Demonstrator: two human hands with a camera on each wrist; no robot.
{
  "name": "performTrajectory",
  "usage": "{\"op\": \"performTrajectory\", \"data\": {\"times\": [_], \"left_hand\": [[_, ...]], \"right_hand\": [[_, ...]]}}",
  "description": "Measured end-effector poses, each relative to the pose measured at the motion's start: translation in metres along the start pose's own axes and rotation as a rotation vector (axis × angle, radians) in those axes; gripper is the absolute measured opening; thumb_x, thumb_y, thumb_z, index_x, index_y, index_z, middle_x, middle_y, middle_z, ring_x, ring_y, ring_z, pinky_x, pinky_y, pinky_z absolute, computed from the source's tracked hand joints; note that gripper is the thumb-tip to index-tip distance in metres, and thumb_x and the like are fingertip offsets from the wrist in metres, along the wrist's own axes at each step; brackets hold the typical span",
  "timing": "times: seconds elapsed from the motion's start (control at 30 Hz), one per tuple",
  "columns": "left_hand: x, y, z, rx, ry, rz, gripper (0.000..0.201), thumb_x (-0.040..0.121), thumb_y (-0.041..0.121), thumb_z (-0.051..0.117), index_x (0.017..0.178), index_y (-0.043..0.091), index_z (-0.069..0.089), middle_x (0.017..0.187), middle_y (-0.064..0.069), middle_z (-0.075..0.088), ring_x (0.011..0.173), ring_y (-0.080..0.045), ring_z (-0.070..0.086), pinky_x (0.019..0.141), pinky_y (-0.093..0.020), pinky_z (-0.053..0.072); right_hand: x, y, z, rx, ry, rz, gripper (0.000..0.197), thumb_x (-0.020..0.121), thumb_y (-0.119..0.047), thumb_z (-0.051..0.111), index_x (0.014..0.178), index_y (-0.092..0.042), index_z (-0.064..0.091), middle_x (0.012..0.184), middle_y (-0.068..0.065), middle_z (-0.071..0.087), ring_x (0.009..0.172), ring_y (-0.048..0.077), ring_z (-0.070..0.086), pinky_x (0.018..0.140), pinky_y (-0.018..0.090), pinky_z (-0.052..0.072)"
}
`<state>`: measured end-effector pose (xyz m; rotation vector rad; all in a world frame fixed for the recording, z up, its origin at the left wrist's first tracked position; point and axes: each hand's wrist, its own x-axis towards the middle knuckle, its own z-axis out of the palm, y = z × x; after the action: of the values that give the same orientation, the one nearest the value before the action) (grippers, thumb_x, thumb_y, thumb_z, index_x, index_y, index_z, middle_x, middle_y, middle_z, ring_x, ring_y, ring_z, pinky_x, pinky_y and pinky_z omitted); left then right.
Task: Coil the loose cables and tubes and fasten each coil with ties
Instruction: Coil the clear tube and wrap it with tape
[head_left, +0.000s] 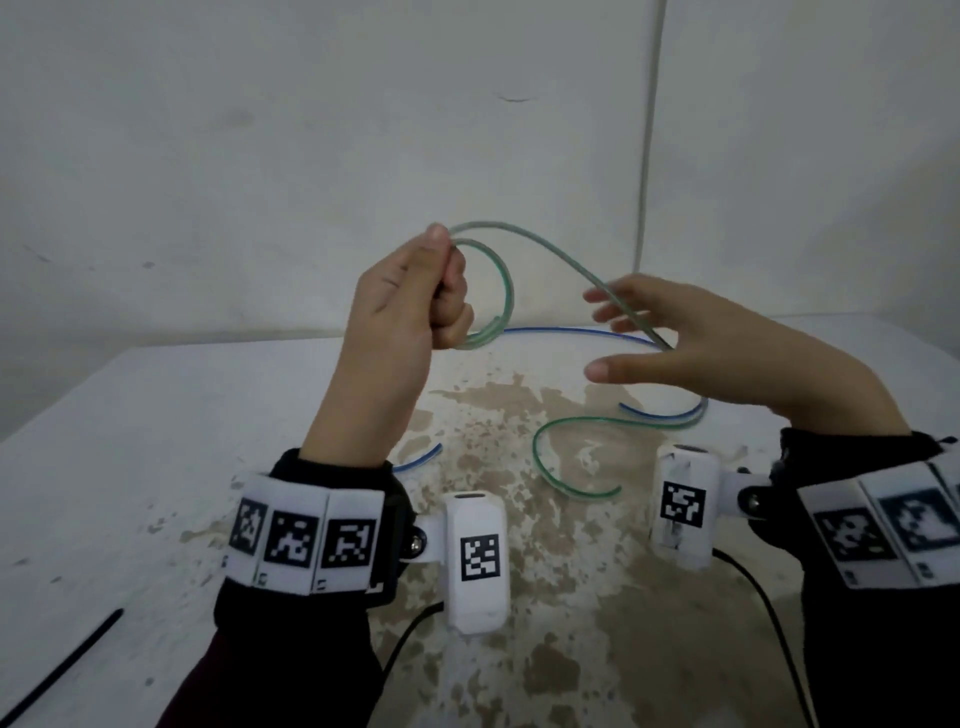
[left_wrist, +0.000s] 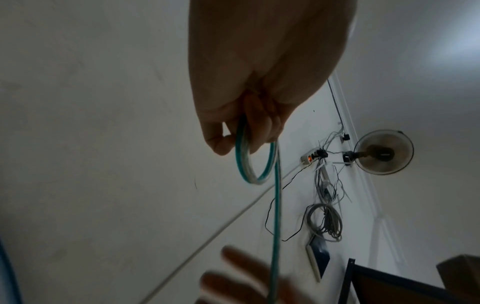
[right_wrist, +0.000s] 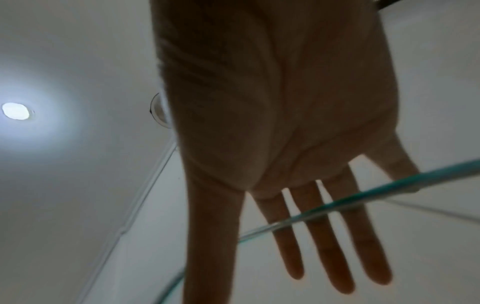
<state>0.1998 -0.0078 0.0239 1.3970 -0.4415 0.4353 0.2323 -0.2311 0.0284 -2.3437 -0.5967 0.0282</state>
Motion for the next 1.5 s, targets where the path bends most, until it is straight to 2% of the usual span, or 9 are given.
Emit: {"op": "performTrajectory", "data": {"times": [0.13, 0.3, 0.57, 0.77, 0.93, 1.1, 1.27, 1.37, 1.5], "left_hand": [[-0.004, 0.0, 0.008, 0.143, -0.163, -0.074, 0.036, 0.104, 0.015, 0.031, 0.069, 0.011, 0.038, 0.052, 0.011, 0.025, 0.045, -0.006, 0.017, 0.044, -0.017, 0.018], [-0.004, 0.001, 0.009, 0.107, -0.146, -0.078, 0.037, 0.104, 0.017, 0.031, 0.068, 0.01, 0.038, 0.053, 0.008, 0.022, 0.046, -0.008, 0.016, 0.045, -0.018, 0.017], [-0.004, -0.003, 0.013, -0.075, -0.089, -0.089, 0.038, 0.104, 0.019, 0.028, 0.069, 0.011, 0.04, 0.053, 0.009, 0.024, 0.046, -0.008, 0.019, 0.046, -0.017, 0.023], [-0.004, -0.003, 0.007, -0.02, -0.22, -0.281, 0.037, 0.102, 0.019, 0.031, 0.069, 0.008, 0.045, 0.048, 0.003, 0.027, 0.041, -0.014, 0.031, 0.047, -0.019, 0.032], [-0.005, -0.007, 0.014, -0.076, -0.12, -0.108, 0.034, 0.104, 0.018, 0.028, 0.075, 0.008, 0.044, 0.062, -0.009, 0.032, 0.046, -0.006, 0.025, 0.048, -0.017, 0.022], [-0.004, -0.005, 0.013, -0.128, -0.189, -0.231, 0.034, 0.102, 0.018, 0.03, 0.072, 0.009, 0.042, 0.05, 0.005, 0.025, 0.044, -0.011, 0.026, 0.047, -0.017, 0.03], [-0.006, -0.005, 0.012, -0.021, -0.173, -0.128, 0.031, 0.101, 0.02, 0.037, 0.073, 0.009, 0.044, 0.066, -0.02, 0.027, 0.048, -0.01, 0.022, 0.047, -0.018, 0.022], [-0.004, -0.005, 0.015, -0.11, -0.081, -0.119, 0.032, 0.102, 0.019, 0.035, 0.073, 0.008, 0.043, 0.061, -0.004, 0.035, 0.049, -0.011, 0.02, 0.047, -0.019, 0.021], [-0.003, 0.0, 0.012, -0.093, -0.19, -0.306, 0.037, 0.099, 0.026, 0.037, 0.067, 0.009, 0.044, 0.05, 0.004, 0.021, 0.042, -0.011, 0.023, 0.047, -0.019, 0.022]], "right_hand": [[0.0, -0.032, 0.012, 0.365, 0.144, -0.245, 0.03, 0.093, -0.045, 0.052, 0.105, -0.02, 0.064, 0.093, -0.003, 0.067, 0.08, 0.008, 0.067, 0.08, 0.024, 0.052], [0.01, -0.033, 0.03, 0.581, 0.075, -0.201, 0.031, 0.101, -0.019, 0.042, 0.09, -0.01, 0.069, 0.072, 0.0, 0.048, 0.054, 0.008, 0.04, 0.05, 0.019, 0.035], [0.017, -0.041, 0.045, 0.876, -0.051, -0.162, 0.038, 0.103, -0.024, 0.031, 0.069, -0.014, 0.045, 0.063, -0.002, 0.055, 0.069, 0.012, 0.054, 0.078, 0.025, 0.047], [0.021, -0.039, 0.048, 0.876, 0.013, -0.147, 0.038, 0.103, -0.023, 0.036, 0.067, -0.014, 0.045, 0.047, -0.01, 0.039, 0.053, 0.009, 0.042, 0.066, 0.024, 0.034], [0.019, -0.043, 0.047, 0.986, -0.013, -0.159, 0.037, 0.103, -0.023, 0.032, 0.074, -0.009, 0.051, 0.048, -0.005, 0.041, 0.056, 0.012, 0.045, 0.07, 0.025, 0.042], [0.018, -0.04, 0.045, 0.989, -0.044, -0.154, 0.039, 0.103, -0.023, 0.031, 0.068, -0.012, 0.043, 0.052, -0.004, 0.028, 0.053, 0.012, 0.035, 0.056, 0.016, 0.037], [0.016, -0.043, 0.045, 0.906, -0.061, -0.175, 0.04, 0.103, -0.024, 0.03, 0.071, -0.009, 0.049, 0.051, -0.003, 0.03, 0.054, 0.013, 0.035, 0.062, 0.02, 0.039], [0.015, -0.045, 0.042, 0.986, -0.072, -0.162, 0.042, 0.104, -0.022, 0.027, 0.074, -0.007, 0.053, 0.05, -0.002, 0.039, 0.059, 0.017, 0.04, 0.066, 0.019, 0.046], [0.015, -0.039, 0.041, 0.894, -0.057, -0.149, 0.041, 0.103, -0.025, 0.032, 0.066, -0.013, 0.045, 0.053, -0.004, 0.027, 0.053, 0.013, 0.031, 0.06, 0.02, 0.035]]}}
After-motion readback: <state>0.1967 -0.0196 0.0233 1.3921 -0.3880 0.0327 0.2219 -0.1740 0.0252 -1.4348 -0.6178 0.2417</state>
